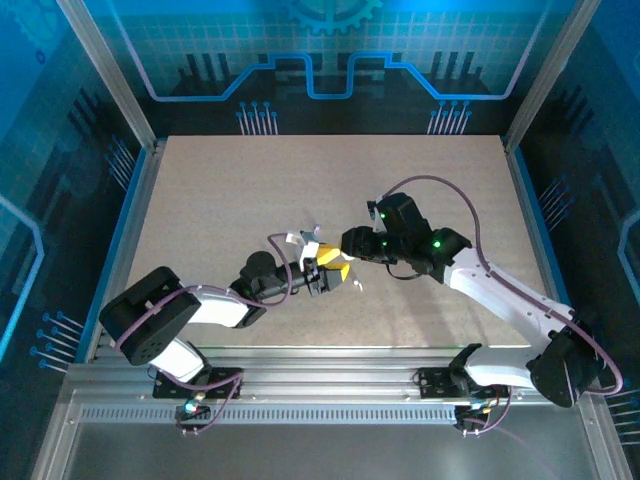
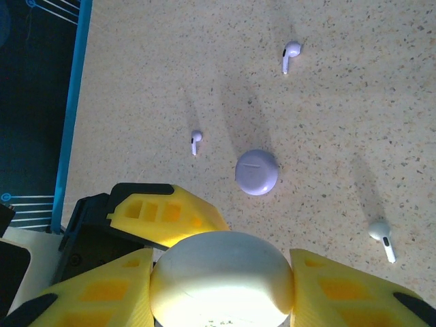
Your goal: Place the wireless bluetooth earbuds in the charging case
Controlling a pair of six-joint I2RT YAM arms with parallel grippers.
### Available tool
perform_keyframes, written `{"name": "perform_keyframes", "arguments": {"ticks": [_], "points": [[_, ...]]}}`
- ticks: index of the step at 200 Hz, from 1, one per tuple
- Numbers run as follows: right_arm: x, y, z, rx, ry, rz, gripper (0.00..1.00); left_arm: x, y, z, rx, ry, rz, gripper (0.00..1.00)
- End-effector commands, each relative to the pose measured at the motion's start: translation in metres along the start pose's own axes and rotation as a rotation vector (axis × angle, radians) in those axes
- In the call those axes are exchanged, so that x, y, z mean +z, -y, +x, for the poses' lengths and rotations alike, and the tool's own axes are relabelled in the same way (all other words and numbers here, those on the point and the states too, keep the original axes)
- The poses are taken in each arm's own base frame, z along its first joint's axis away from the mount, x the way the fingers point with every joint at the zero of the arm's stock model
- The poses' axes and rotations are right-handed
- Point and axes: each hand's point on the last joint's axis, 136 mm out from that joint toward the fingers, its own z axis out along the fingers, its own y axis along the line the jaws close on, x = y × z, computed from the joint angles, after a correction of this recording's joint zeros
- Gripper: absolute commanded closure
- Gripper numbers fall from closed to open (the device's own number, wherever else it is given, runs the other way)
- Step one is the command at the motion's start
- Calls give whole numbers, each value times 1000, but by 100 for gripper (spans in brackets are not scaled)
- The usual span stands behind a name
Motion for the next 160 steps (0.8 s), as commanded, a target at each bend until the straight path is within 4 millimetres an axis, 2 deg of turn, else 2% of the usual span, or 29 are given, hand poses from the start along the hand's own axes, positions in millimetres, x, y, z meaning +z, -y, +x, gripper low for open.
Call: {"name": "perform_keyframes", "arguments": {"ticks": [1, 57, 98, 160], "points": [[-1, -4, 2, -9, 22, -1, 57, 5, 10, -21, 15, 74, 30, 39], [2, -7, 7, -16, 16, -17, 58, 4, 7, -29, 13, 107, 2, 50], [5, -11, 8, -19, 6, -37, 58, 6, 6, -30, -4, 126, 5, 47], [2, -19, 8, -26, 17, -71, 58, 7, 5, -27, -11, 116, 5, 49]]}}
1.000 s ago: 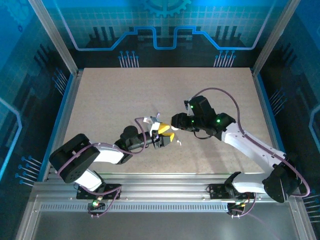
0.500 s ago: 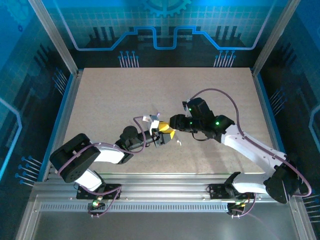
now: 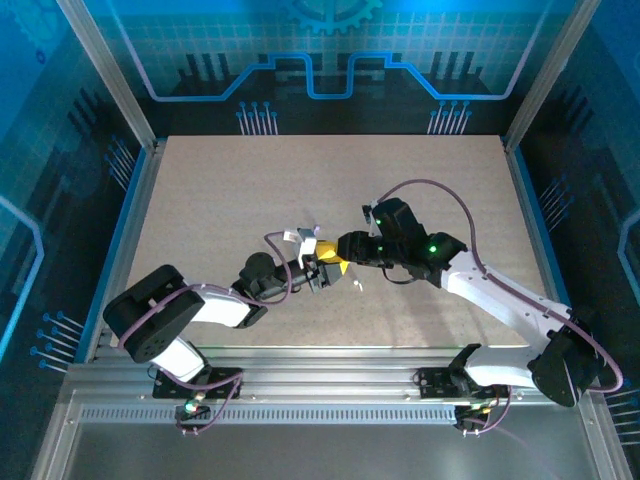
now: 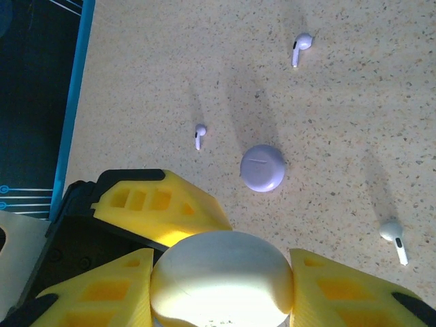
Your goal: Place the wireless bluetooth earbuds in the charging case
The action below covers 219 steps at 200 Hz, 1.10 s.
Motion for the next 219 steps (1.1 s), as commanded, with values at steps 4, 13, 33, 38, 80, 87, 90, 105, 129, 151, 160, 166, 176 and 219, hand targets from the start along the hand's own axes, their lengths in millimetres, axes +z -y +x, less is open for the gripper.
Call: {"name": "perform_keyframes", "arguments": {"ticks": [4, 13, 33, 38, 80, 87, 90, 105, 129, 151, 160, 166, 176, 219], "points": [[-4, -15, -1, -4, 19, -56, 58, 6, 8, -15, 15, 52, 25, 49], [-4, -15, 0, -2, 19, -58, 58, 6, 7, -15, 17, 50, 23, 50], [-4, -16, 0, 6, 22, -68, 58, 6, 6, -15, 18, 47, 15, 54], [-4, -16, 1, 6, 20, -68, 58, 6, 6, -15, 20, 48, 14, 55], [-3, -16, 5, 4, 8, -74, 58, 5, 5, -20, 32, 53, -2, 64], [-2, -16, 5, 1, 6, -78, 58, 5, 6, -20, 32, 51, -2, 65], [-3, -17, 6, -2, 5, -80, 58, 5, 6, -20, 30, 48, -2, 65], [-4, -18, 5, -13, 8, -82, 58, 6, 6, -20, 33, 46, -3, 70], [-9, -22, 2, -35, 26, -102, 53, 5, 7, -22, 30, 42, -4, 77], [-19, -26, -3, -95, 63, -113, 39, 5, 12, -26, 29, 40, 13, 79], [-25, -27, -8, -128, 88, -120, 35, 4, 16, -29, 28, 43, 29, 79], [-32, -29, -11, -157, 110, -133, 33, 4, 19, -31, 26, 46, 38, 80], [-42, -29, -17, -197, 146, -144, 31, 3, 24, -35, 29, 50, 58, 80], [-75, -32, -22, -427, 231, -300, 30, 1, 46, -51, 55, 34, 132, 81]]}}
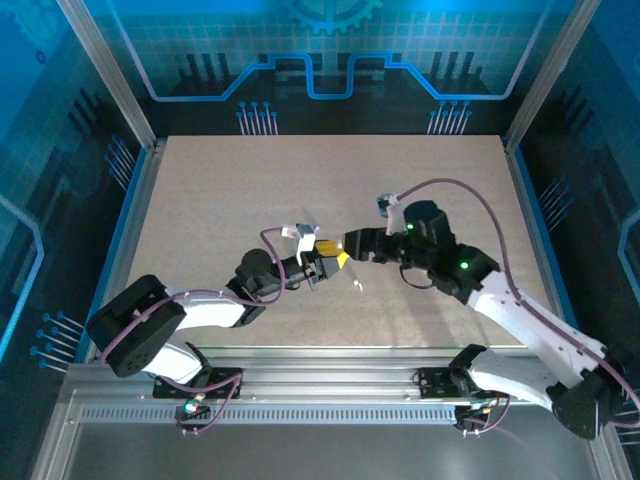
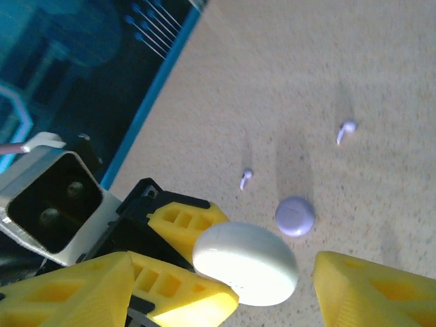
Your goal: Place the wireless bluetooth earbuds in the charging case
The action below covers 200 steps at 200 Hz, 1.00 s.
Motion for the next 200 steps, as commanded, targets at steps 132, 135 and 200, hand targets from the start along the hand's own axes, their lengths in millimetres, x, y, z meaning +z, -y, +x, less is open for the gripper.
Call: {"name": "perform_keyframes", "arguments": {"ticks": [132, 135, 200], "points": [[-61, -50, 14, -787, -25, -656, 36, -14, 71, -51, 193, 9, 233, 80], [-60, -51, 14, -785, -30, -662, 36, -14, 71, -51, 194, 9, 234, 80], [-42, -50, 12, -739, -107, -719, 42, -15, 74, -54, 210, 26, 251, 80]]}}
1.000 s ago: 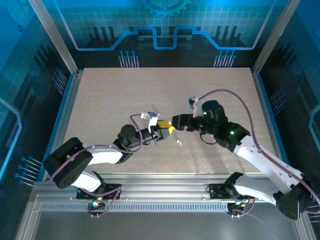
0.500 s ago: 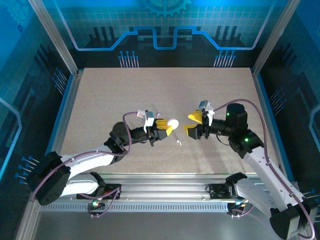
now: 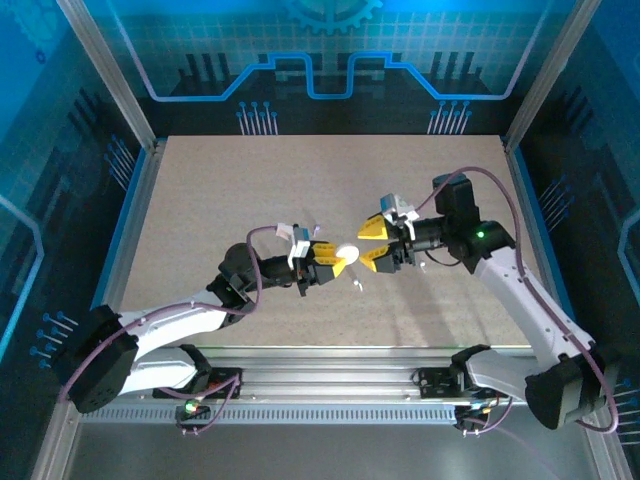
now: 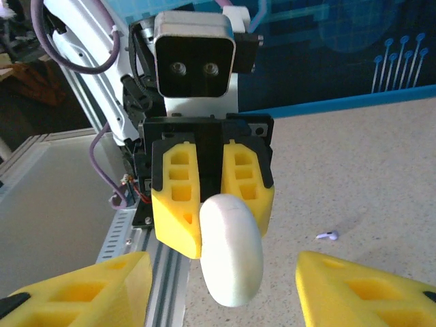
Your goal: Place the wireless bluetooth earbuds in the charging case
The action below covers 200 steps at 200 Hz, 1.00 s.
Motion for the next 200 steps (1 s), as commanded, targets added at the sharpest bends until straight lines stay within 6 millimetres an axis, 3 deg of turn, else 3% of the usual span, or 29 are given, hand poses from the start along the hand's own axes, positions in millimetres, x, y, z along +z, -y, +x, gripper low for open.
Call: {"name": "perform_keyframes", "arguments": {"ticks": [1, 80, 134, 176, 200], "points": [[3, -7, -3, 0, -2, -52, 42, 4, 11, -21, 63, 51, 50, 80], [19, -4, 3, 42, -21, -119, 47, 3, 11, -23, 73, 61, 45, 79], [23, -5, 3, 51, -21, -159, 62, 3, 10, -25, 72, 70, 41, 79], [24, -7, 5, 63, -34, -179, 84, 4, 8, -24, 66, 71, 36, 79], [23, -8, 5, 58, -43, -173, 87, 3, 8, -25, 65, 69, 24, 69]]}}
